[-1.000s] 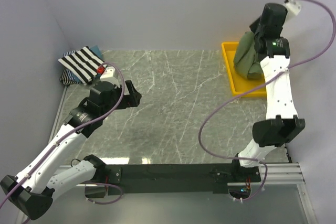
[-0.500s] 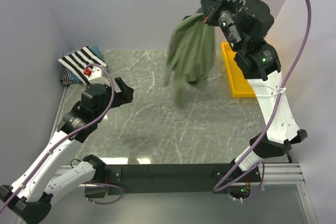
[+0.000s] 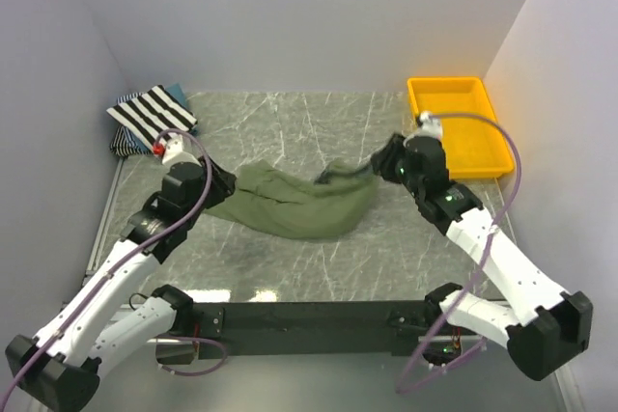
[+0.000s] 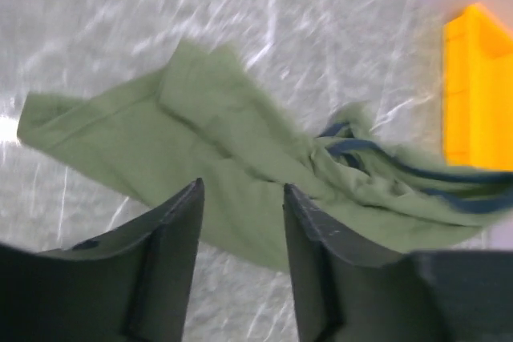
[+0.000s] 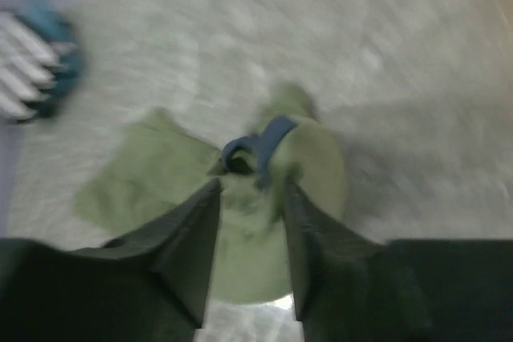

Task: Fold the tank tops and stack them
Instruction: Move the tank top to the center of the board, then flatten the tank top out

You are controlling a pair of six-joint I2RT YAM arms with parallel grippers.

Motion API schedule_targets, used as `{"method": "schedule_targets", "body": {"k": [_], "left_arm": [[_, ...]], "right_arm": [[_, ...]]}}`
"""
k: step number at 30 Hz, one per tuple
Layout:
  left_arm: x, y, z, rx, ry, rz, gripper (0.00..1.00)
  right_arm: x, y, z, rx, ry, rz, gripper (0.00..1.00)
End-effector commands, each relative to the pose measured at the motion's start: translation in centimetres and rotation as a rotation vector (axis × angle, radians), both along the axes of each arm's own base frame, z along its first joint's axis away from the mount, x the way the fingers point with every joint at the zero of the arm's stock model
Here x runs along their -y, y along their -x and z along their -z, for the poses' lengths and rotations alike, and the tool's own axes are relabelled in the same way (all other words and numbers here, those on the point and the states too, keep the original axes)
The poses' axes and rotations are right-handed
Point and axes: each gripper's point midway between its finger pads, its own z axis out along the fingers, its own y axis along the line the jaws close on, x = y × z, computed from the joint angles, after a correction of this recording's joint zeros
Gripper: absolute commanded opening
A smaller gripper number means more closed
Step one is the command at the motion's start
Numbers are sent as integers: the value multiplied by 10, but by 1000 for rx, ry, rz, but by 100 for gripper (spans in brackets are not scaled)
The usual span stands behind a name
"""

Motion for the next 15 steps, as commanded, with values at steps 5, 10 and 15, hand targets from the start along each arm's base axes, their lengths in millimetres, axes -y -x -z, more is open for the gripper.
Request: {"method": "schedule_targets", "body": {"k": [5,10,15], "left_arm": [[-2,-5,78,-177,149,-107,28],[-42,-1,116,-241,179,-294,27],[-75,-13,135,-260,221,-426,36]], "right_arm": [[37,-4,46,-68,-128,157,62],[-50,-19,58,-136,-35,-86,64],[-174,-41,88,-230,106,-332,62]]}}
